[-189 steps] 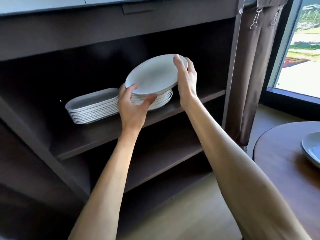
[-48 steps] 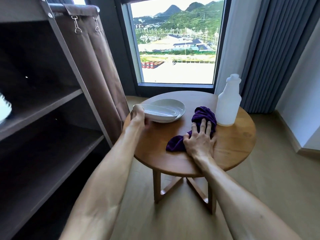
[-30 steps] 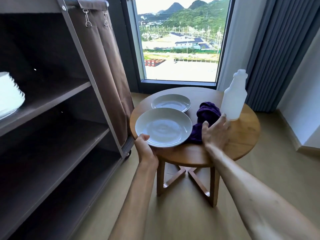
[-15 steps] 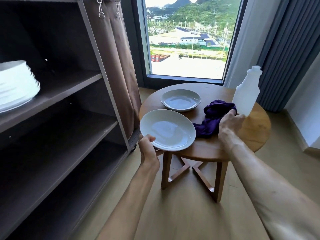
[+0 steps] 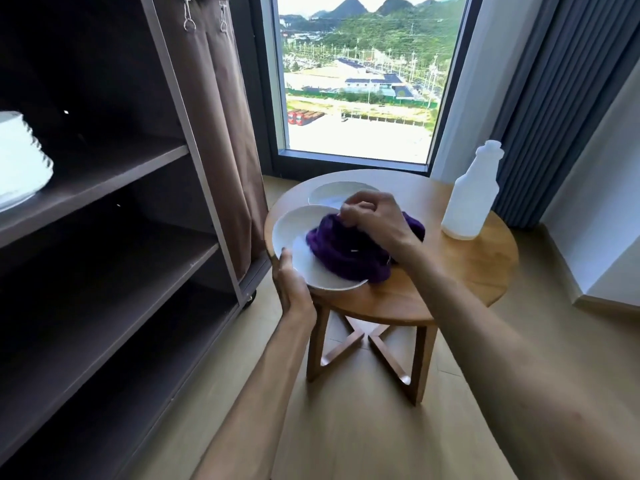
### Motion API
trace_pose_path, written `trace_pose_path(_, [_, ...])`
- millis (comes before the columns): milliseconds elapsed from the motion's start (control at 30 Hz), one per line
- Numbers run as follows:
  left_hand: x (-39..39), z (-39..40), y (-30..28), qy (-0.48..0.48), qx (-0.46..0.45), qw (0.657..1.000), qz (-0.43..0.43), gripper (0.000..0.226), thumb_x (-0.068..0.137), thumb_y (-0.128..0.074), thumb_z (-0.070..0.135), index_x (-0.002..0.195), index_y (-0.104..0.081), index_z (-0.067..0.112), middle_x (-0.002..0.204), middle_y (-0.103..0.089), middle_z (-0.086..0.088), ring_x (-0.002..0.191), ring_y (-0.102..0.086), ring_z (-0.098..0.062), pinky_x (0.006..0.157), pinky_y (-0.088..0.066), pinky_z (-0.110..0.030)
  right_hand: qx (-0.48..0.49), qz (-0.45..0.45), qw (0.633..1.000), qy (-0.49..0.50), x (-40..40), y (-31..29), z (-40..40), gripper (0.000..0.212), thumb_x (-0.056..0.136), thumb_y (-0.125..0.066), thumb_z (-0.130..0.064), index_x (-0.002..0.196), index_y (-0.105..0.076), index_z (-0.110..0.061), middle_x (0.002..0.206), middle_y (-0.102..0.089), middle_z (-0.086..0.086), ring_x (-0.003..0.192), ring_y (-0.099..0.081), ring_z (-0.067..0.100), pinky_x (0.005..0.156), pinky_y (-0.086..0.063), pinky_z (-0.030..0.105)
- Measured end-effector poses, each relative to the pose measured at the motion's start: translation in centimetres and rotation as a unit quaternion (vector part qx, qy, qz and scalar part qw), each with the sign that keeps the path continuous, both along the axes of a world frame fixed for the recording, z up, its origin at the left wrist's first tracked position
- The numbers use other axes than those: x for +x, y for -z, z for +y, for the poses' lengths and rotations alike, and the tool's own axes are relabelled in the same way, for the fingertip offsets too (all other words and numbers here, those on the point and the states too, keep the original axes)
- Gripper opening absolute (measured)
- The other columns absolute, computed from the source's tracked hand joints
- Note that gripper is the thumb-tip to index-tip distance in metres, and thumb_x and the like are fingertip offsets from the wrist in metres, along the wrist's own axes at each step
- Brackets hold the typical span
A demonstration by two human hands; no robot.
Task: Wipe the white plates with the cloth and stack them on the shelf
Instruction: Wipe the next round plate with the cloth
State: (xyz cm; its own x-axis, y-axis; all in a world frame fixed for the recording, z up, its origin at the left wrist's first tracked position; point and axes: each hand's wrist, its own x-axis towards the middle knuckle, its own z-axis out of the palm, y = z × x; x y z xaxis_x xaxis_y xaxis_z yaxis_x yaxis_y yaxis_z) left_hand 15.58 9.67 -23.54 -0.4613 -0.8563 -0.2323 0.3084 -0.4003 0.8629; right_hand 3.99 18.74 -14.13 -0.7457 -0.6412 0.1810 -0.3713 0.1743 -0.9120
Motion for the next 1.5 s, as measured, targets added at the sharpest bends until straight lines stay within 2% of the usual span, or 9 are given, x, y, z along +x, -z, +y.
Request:
trace_pose_path(100, [-0.1, 0.5, -0.3, 0.015, 0.038, 0.998, 0.039, 0.05, 0.108, -0.032, 0.049, 0.136, -0.059, 0.017, 0.121, -0.072, -0.013, 0.111, -0.069, -0.03, 0.096, -0.059, -0.045, 0.185, 0.229, 0.943, 0.157, -0.3, 3.3, -0.1, 0.032, 0.083, -0.076, -0.039, 0.108, -0.074, -0.019, 0.115, -0.063, 0.009, 0.115, -0.055, 0.03, 0.096, -0.049, 0.041])
trace_pose_path(333, [-0.2, -0.7, -0.2, 0.034, 0.056, 0.996, 0.063, 0.059, 0.108, -0.027, 0.055, 0.137, -0.058, 0.014, 0.124, -0.069, -0.017, 0.114, -0.067, -0.033, 0.099, -0.057, -0.046, 0.28, 0.174, 0.937, 0.118, 1.7, 5.6, -0.6, 0.069, 0.091, -0.051, -0.069, 0.139, -0.058, -0.02, 0.14, -0.043, 0.02, 0.132, -0.037, 0.039, 0.108, -0.034, 0.051])
trace_pose_path(467, [-0.1, -1.6, 0.0, 0.0, 0.019, 0.998, 0.067, 0.061, 0.099, -0.037, 0.061, 0.143, -0.054, 0.022, 0.131, -0.067, -0.014, 0.117, -0.067, -0.032, 0.096, -0.059, -0.046, 0.335, 0.188, 0.923, 0.031, 1.8, 5.3, -0.6, 0.077, 0.084, -0.061, -0.068, 0.146, -0.05, -0.024, 0.137, -0.043, 0.02, 0.13, -0.037, 0.039, 0.109, -0.033, 0.046])
trace_pose_path(633, [-0.1, -1.2, -0.2, 0.001, -0.036, 0.998, 0.055, 0.071, 0.091, -0.054, 0.069, 0.146, -0.054, 0.024, 0.137, -0.064, -0.012, 0.127, -0.061, -0.034, 0.107, -0.051, -0.053, 0.282, 0.243, 0.917, 0.142, 1.1, 6.1, -2.2, 0.036, 0.084, -0.064, -0.024, 0.118, -0.073, -0.016, 0.122, -0.056, 0.022, 0.106, -0.057, 0.042, 0.097, -0.044, 0.039])
trace_pose_path(767, [0.6, 0.2, -1.0, 0.052, -0.086, 0.993, 0.065, 0.063, 0.092, -0.054, 0.056, 0.149, -0.049, 0.027, 0.141, -0.06, -0.011, 0.128, -0.06, -0.031, 0.106, -0.051, -0.055, 0.149, 0.24, 0.937, 0.207, 0.7, 4.6, -3.0, 0.04, 0.074, -0.064, 0.0, 0.113, -0.059, -0.006, 0.101, -0.062, 0.016, 0.079, -0.055, 0.03, 0.072, -0.041, 0.034])
trace_pose_path(1000, [0.7, -0.1, -1.1, 0.106, -0.073, 0.99, 0.065, 0.072, 0.09, -0.06, 0.065, 0.147, -0.052, 0.023, 0.143, -0.058, -0.018, 0.133, -0.055, -0.038, 0.113, -0.042, -0.062, -0.001, 0.215, 0.966, 0.142, 1.7, 3.3, -5.9, 0.031, 0.066, -0.064, -0.004, 0.093, -0.077, -0.013, 0.096, -0.069, 0.007, 0.084, -0.063, 0.024, 0.073, -0.044, 0.027])
trace_pose_path(1100, [1.5, -0.6, -2.2, 0.109, -0.08, 0.987, 0.083, 0.043, 0.108, -0.04, 0.041, 0.138, -0.057, 0.017, 0.134, -0.063, -0.023, 0.126, -0.06, -0.038, 0.11, -0.048, -0.055, -0.065, 0.21, 0.974, 0.06, 2.8, 3.7, -6.6, 0.028, 0.066, -0.068, -0.008, 0.091, -0.08, -0.013, 0.093, -0.068, 0.001, 0.082, -0.062, 0.016, 0.075, -0.049, 0.025])
trace_pose_path(1300, [2.3, -2.8, -1.7, 0.057, -0.093, 0.991, 0.075, 0.047, 0.11, -0.032, 0.039, 0.133, -0.061, 0.009, 0.121, -0.072, -0.011, 0.112, -0.07, -0.021, 0.095, -0.054, -0.033, 0.061, 0.224, 0.972, -0.039, 4.8, 4.3, -5.2, 0.015, 0.067, -0.076, -0.019, 0.081, -0.081, -0.021, 0.078, -0.068, -0.006, 0.077, -0.062, 0.016, 0.077, -0.049, 0.032])
trace_pose_path(1500, [2.3, -2.7, -2.5, 0.019, -0.033, 0.994, 0.099, 0.041, 0.11, -0.036, 0.038, 0.124, -0.063, 0.01, 0.118, -0.069, -0.016, 0.115, -0.066, -0.032, 0.11, -0.049, -0.051, 0.232, 0.159, 0.96, -0.014, 4.4, 3.8, -3.5, 0.022, 0.065, -0.085, -0.028, 0.058, -0.065, -0.028, 0.078, -0.069, -0.003, 0.082, -0.065, 0.021, 0.074, -0.057, 0.039])
